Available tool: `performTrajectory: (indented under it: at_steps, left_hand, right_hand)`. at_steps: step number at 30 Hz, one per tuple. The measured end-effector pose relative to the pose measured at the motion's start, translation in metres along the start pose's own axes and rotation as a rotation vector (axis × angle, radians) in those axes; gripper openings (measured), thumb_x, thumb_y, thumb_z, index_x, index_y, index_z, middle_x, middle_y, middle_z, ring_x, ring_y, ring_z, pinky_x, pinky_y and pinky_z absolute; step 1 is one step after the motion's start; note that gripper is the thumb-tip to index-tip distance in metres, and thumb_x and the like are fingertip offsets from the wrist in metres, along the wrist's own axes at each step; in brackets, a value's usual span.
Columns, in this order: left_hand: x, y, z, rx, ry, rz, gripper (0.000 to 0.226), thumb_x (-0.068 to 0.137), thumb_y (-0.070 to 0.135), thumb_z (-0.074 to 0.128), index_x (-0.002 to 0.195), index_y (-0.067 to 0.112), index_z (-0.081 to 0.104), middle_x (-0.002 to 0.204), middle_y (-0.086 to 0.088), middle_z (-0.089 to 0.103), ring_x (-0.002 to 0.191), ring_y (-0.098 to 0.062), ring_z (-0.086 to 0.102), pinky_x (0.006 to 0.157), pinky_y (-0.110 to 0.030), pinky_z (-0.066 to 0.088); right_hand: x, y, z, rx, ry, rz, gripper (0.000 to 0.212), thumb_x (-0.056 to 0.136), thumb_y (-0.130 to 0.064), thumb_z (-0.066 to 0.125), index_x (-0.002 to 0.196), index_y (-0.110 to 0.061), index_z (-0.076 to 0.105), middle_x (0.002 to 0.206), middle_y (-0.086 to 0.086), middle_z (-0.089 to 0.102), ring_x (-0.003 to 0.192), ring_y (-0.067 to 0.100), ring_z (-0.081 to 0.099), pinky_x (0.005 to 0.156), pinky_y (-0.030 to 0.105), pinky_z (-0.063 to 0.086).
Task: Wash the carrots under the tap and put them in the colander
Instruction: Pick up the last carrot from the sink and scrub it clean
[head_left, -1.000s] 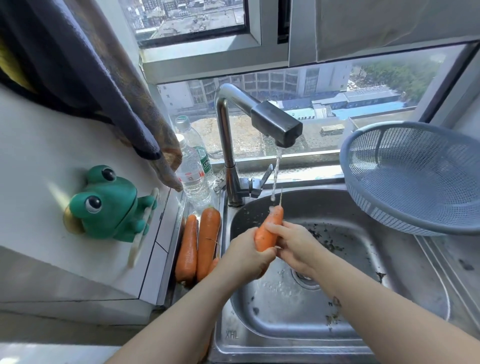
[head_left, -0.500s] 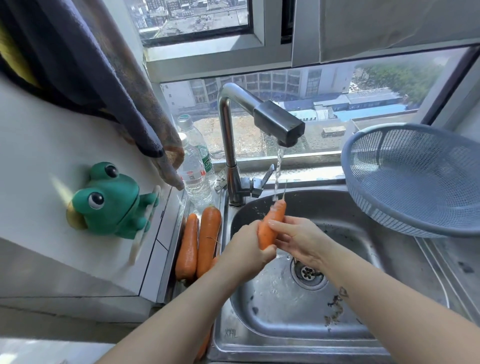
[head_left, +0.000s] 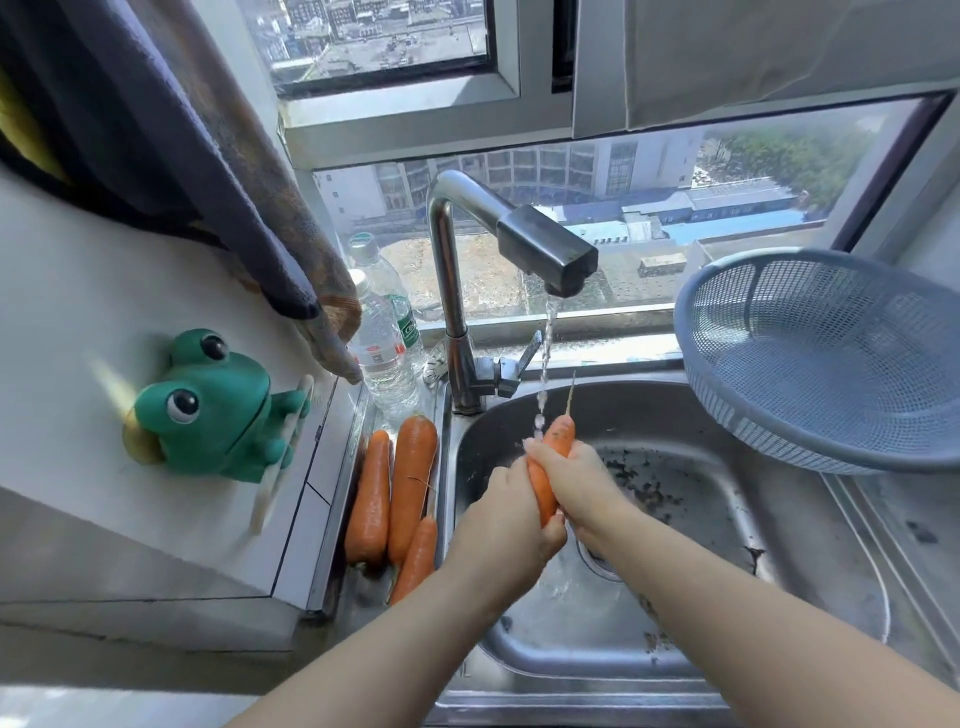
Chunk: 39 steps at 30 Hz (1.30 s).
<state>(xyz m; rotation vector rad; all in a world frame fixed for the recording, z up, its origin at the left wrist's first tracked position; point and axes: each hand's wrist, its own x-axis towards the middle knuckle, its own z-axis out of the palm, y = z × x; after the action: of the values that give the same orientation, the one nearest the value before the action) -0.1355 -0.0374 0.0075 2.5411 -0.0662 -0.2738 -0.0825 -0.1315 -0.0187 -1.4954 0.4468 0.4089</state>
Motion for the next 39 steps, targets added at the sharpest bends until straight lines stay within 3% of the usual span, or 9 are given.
performTrajectory:
  at_steps: [3,5,10,13,16,21,27,34,39]
  left_hand:
    - [-0.002,0.004,-0.001,0.086,-0.010,0.000,0.039,0.088,0.033,0.053,0.123,0.020,0.042,0.108,-0.003,0.052,0.092,-0.023,0.058,0.071,-0.031,0.042]
    - [-0.003,0.002,-0.005,0.119,-0.033,0.004,0.031,0.087,0.033,0.054,0.114,0.020,0.044,0.104,-0.002,0.051,0.091,-0.023,0.057,0.070,-0.032,0.042]
    - [-0.006,-0.006,-0.012,0.097,-0.087,0.000,0.021,0.084,0.035,0.058,0.095,0.022,0.045,0.094,0.002,0.052,0.078,-0.019,0.056,0.063,-0.032,0.043]
    - [-0.003,-0.016,-0.023,0.047,-0.126,-0.009,0.022,0.082,0.034,0.059,0.099,0.022,0.052,0.093,0.000,0.057,0.076,-0.020,0.060,0.072,-0.040,0.053]
    - [-0.004,-0.022,-0.026,0.001,-0.126,-0.019,0.019,0.081,0.030,0.059,0.097,0.022,0.053,0.087,0.001,0.060,0.074,-0.021,0.062,0.072,-0.043,0.055]
    - [-0.008,-0.021,-0.019,0.008,-0.104,-0.023,0.021,0.081,0.035,0.058,0.097,0.022,0.051,0.087,0.000,0.059,0.073,-0.020,0.060,0.071,-0.042,0.054]
    - [-0.008,-0.027,-0.024,-0.010,-0.088,-0.037,0.017,0.081,0.033,0.057,0.094,0.023,0.051,0.085,0.002,0.059,0.073,-0.020,0.060,0.070,-0.040,0.054]
    - [-0.009,-0.025,-0.018,0.078,-0.080,-0.036,0.020,0.080,0.037,0.055,0.092,0.025,0.045,0.089,0.002,0.056,0.077,-0.020,0.059,0.073,-0.041,0.051]
    - [-0.011,-0.024,-0.018,0.159,-0.039,-0.020,0.026,0.084,0.035,0.054,0.107,0.027,0.044,0.098,0.003,0.055,0.082,-0.019,0.060,0.072,-0.037,0.051]
  right_hand:
    - [0.006,0.004,0.004,-0.068,0.106,-0.026,0.032,0.094,-0.027,0.054,0.120,-0.007,0.053,0.109,0.008,0.062,0.094,0.020,0.058,0.072,0.027,0.046]
    - [0.010,0.005,0.004,-0.096,0.127,-0.049,0.038,0.096,-0.026,0.050,0.130,-0.010,0.046,0.112,0.004,0.056,0.099,0.019,0.054,0.081,0.028,0.045]
    - [0.011,0.006,-0.005,-0.202,0.077,-0.089,0.029,0.100,-0.032,0.039,0.103,-0.010,0.058,0.096,0.012,0.061,0.090,0.026,0.058,0.085,0.046,0.049]
    - [0.006,0.006,-0.011,0.186,-0.161,0.038,0.012,0.102,-0.021,0.041,0.105,-0.012,0.049,0.093,0.012,0.054,0.082,0.022,0.055,0.068,0.039,0.052]
    - [0.002,0.003,-0.015,0.360,-0.329,0.082,0.011,0.097,-0.005,0.049,0.108,-0.006,0.048,0.094,0.015,0.054,0.087,0.024,0.057,0.072,0.038,0.054]
    - [0.003,0.001,-0.004,0.163,-0.090,0.033,0.019,0.098,-0.018,0.052,0.087,-0.004,0.060,0.084,0.013,0.059,0.076,0.021,0.059,0.063,0.032,0.053]
    - [-0.001,-0.001,-0.006,0.322,-0.293,0.096,0.004,0.096,-0.005,0.051,0.098,-0.002,0.055,0.098,0.017,0.056,0.090,0.024,0.059,0.076,0.036,0.056]
    - [0.005,0.000,0.001,0.255,-0.081,0.081,0.020,0.099,-0.015,0.050,0.094,0.000,0.062,0.087,0.017,0.063,0.079,0.024,0.063,0.066,0.035,0.055]
    - [0.001,-0.002,0.002,0.331,-0.153,0.118,0.011,0.096,-0.003,0.051,0.102,0.004,0.057,0.101,0.019,0.061,0.097,0.027,0.060,0.081,0.039,0.053]
